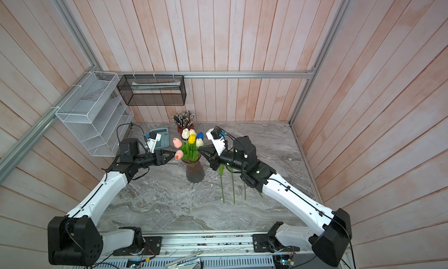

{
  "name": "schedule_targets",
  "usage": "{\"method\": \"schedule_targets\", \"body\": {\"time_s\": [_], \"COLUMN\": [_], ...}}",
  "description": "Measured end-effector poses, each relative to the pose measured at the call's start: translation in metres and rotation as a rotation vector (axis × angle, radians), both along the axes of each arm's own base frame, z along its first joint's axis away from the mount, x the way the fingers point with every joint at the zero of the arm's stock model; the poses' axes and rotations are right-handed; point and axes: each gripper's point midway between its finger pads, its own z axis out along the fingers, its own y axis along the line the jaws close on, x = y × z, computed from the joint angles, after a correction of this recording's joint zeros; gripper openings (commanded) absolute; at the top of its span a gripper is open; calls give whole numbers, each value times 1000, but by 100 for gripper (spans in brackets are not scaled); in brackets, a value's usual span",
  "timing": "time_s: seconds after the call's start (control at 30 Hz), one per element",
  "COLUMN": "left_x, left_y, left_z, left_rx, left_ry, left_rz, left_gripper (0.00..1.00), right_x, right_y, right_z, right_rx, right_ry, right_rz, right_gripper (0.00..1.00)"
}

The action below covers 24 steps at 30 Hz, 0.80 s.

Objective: Pick out yellow flowers from the vase
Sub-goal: Pick up the flower from the vase.

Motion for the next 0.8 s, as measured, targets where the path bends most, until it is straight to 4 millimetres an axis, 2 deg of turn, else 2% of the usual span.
{"method": "schedule_targets", "body": {"time_s": [0.07, 0.23, 0.33, 0.53, 0.8], "left_x": [0, 0, 0, 0, 1], "left_y": [0, 0, 0, 0, 0], "left_z": [0, 1, 1, 1, 1], "left_rx": [0, -1, -1, -2, -3], "left_ry": [-2, -3, -3, -1, -5], "left_rz": [0, 0, 0, 1, 1], "left_gripper": [48, 48, 48, 48, 48], "right_x": [5, 21, 28, 45, 64], "right_y": [10, 28, 37, 50, 54], "right_z": [-10, -44, -53, -49, -39], "right_rx": [-15, -71, -86, -73, -51], "right_ry": [8, 55, 80, 100, 124], "right_rz": [-19, -73, -93, -155, -241], "right_gripper": [7, 7, 7, 6, 4]}}
